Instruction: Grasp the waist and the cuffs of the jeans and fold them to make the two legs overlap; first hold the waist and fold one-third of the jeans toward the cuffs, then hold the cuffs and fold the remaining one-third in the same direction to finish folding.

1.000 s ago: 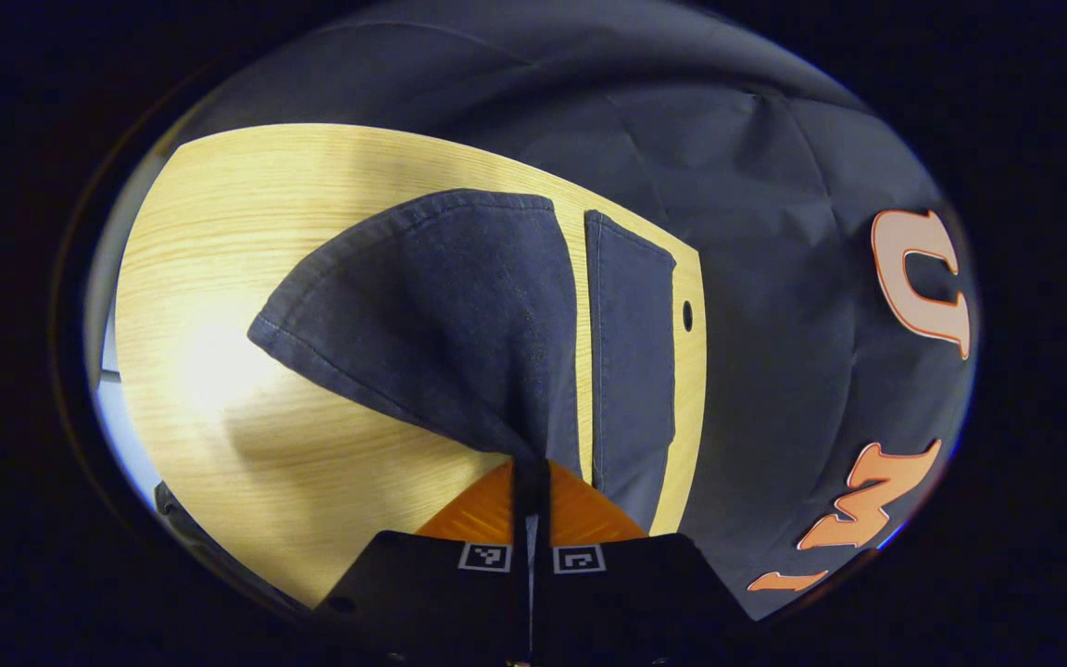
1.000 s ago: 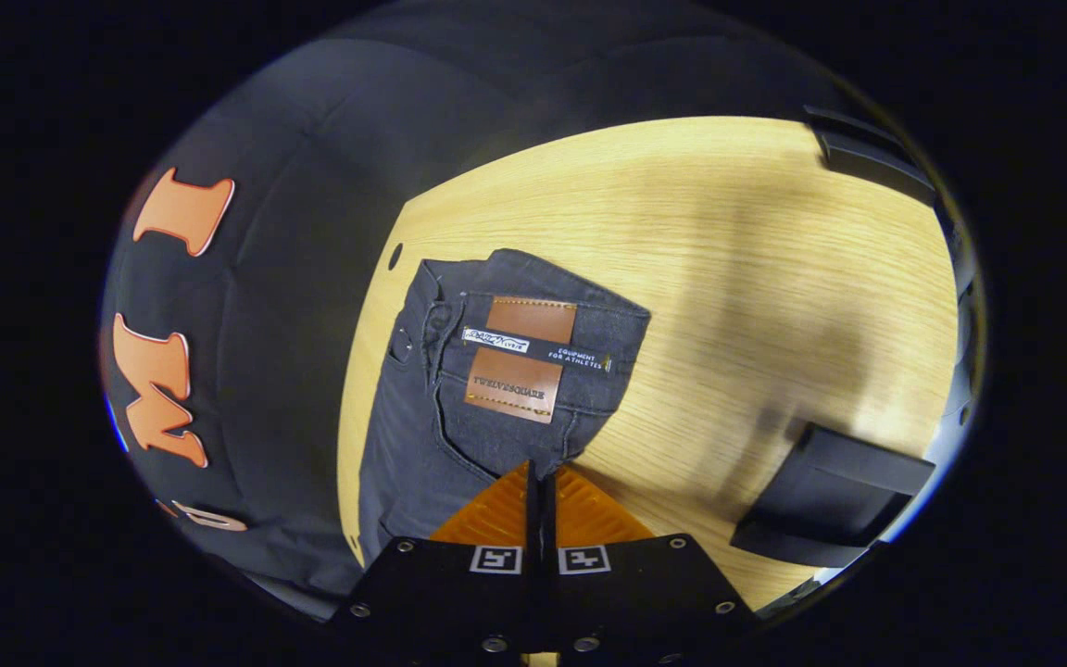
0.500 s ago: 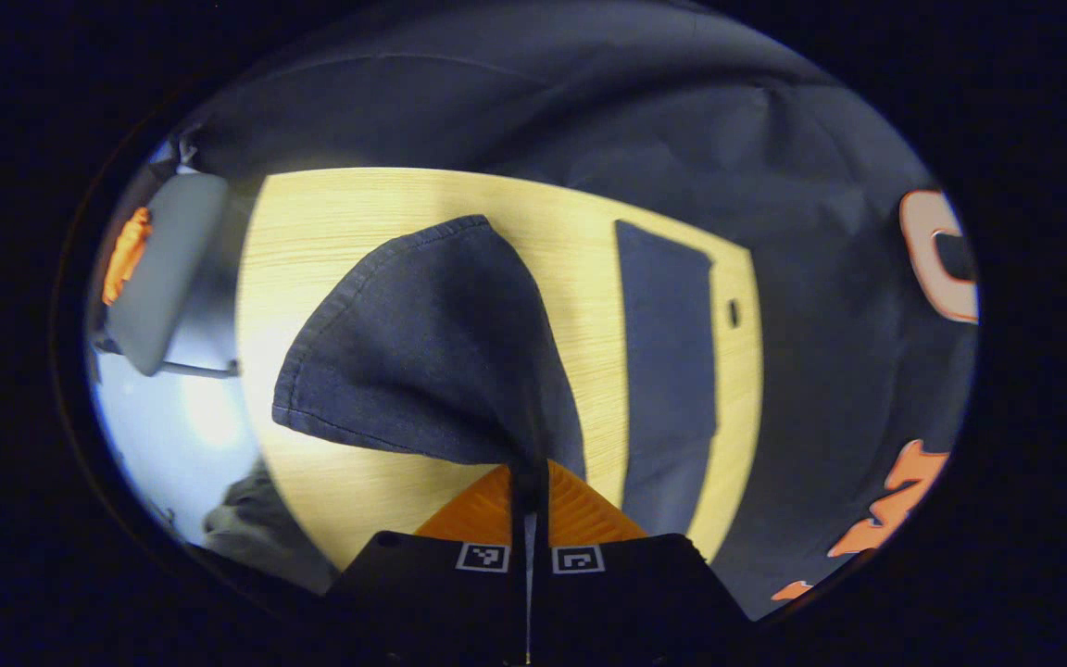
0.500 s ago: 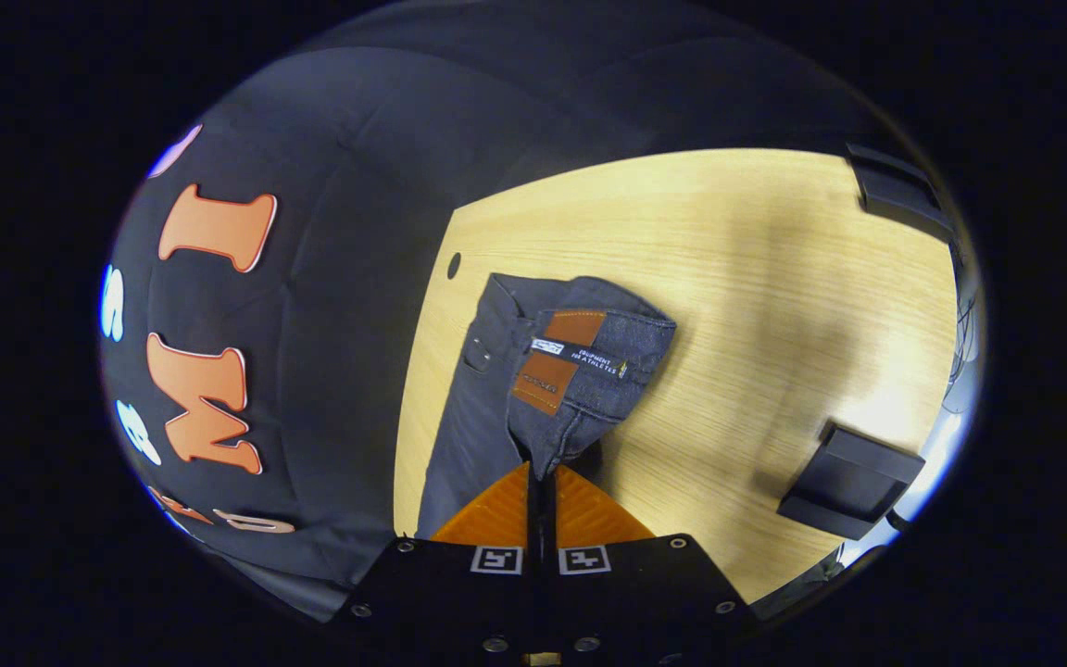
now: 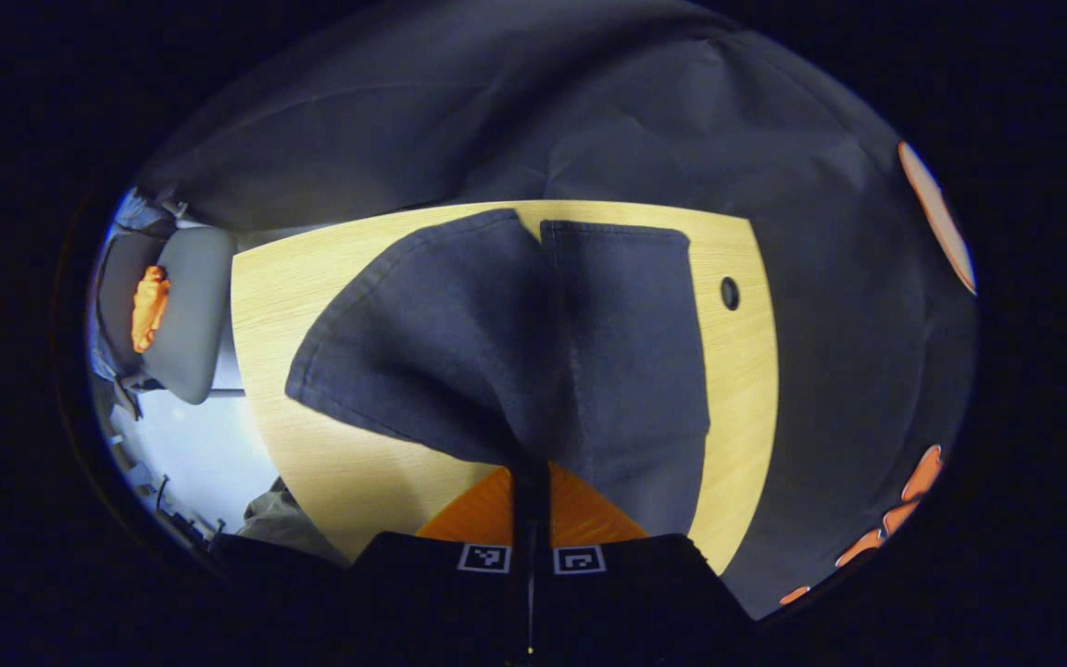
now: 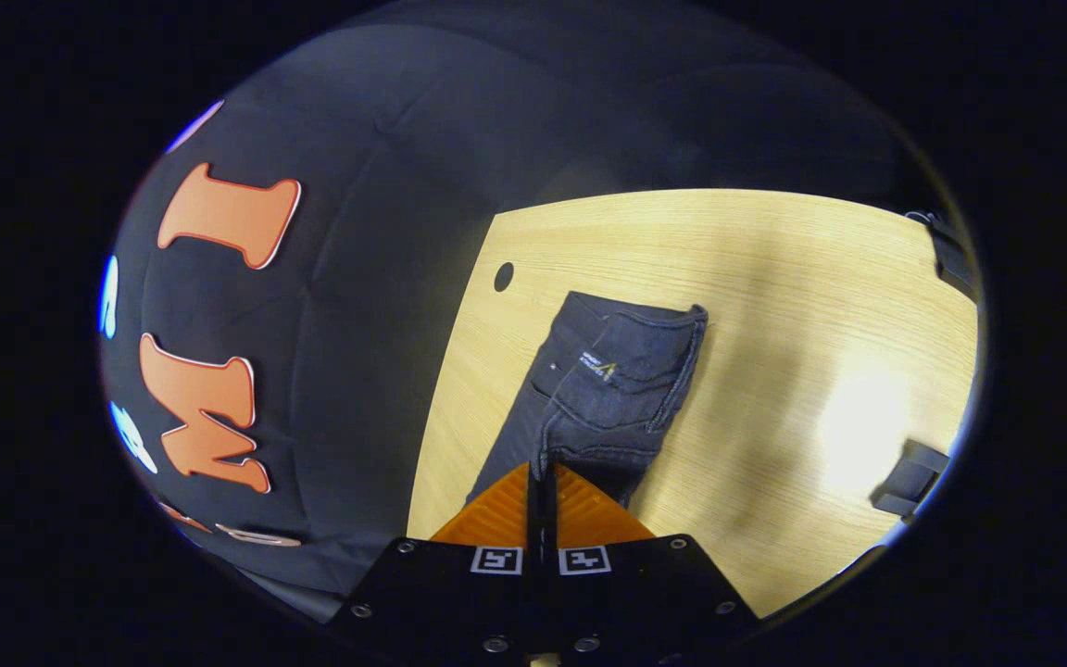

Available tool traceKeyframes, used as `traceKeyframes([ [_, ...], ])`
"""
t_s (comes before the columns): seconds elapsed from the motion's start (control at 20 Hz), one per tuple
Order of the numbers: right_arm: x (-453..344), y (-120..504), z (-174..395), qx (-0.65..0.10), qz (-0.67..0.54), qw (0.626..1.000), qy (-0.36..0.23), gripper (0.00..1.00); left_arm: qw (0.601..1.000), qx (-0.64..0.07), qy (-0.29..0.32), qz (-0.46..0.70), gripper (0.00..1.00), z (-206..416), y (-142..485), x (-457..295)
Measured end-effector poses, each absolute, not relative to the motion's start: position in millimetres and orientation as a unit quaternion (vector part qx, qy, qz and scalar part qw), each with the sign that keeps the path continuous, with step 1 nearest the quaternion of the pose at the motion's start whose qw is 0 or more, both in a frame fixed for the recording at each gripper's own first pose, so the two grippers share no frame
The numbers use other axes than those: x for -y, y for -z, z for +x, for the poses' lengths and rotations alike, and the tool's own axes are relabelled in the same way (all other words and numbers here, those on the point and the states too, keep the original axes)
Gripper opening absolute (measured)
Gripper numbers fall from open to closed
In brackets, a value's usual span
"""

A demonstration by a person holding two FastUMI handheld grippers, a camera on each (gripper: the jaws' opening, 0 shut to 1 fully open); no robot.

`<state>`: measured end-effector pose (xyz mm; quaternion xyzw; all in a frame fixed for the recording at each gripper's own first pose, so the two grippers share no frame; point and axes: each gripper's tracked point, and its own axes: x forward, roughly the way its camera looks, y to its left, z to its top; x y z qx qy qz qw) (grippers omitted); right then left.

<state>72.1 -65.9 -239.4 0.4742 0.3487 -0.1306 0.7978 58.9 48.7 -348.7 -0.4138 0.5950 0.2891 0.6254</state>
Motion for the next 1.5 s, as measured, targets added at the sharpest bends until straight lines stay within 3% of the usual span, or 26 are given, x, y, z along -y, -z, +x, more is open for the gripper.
traceKeyframes([
  [0.2, 53.7, 251.3, 138.8, -0.366, 0.455, 0.801, 0.13, 0.0, 0.606, -0.642, -0.328, -0.336, 0.02, 116.6, 373.2, -38.5],
  [0.5, 46.8, 291.6, 213.3, -0.385, 0.438, 0.797, 0.159, 0.0, 0.62, -0.661, -0.305, -0.294, 0.06, 213.5, 399.6, 3.4],
  [0.55, 48.7, 295.8, 218.9, -0.388, 0.433, 0.796, 0.169, 0.0, 0.621, -0.66, -0.3, -0.296, 0.14, 226.4, 396.7, 8.5],
  [0.6, 49.9, 298.5, 225.3, -0.388, 0.434, 0.795, 0.174, 0.01, 0.624, -0.659, -0.298, -0.295, 0.14, 236.5, 398.0, 12.7],
  [0.65, 47.7, 292.5, 229.9, -0.379, 0.442, 0.797, 0.165, 0.02, 0.631, -0.654, -0.292, -0.3, 0.29, 249.9, 399.0, 18.8],
  [0.8, 39.5, 257.4, 244.0, -0.341, 0.459, 0.808, 0.137, 0.75, 0.653, -0.647, -0.284, -0.272, 0.96, 261.5, 390.1, 17.0],
  [0.85, 39.9, 247.0, 238.3, -0.338, 0.447, 0.818, 0.133, 0.99, 0.67, -0.634, -0.263, -0.281, 0.96, 274.8, 381.4, 20.0],
  [1.1, 35.5, 209.8, 182.6, -0.34, 0.411, 0.839, 0.106, 0.98, 0.757, -0.545, -0.157, -0.324, 0.98, 306.8, 326.3, 24.3],
  [1.3, 46.5, 194.2, 133.2, -0.317, 0.405, 0.851, 0.104, 0.98, 0.796, -0.47, -0.074, -0.375, 0.98, 306.2, 293.6, 5.7],
  [1.5, 66.5, 205.4, 80.9, -0.301, 0.393, 0.861, 0.117, 0.98, 0.829, -0.414, -0.008, -0.375, 0.98, 262.6, 271.7, 4.4],
])
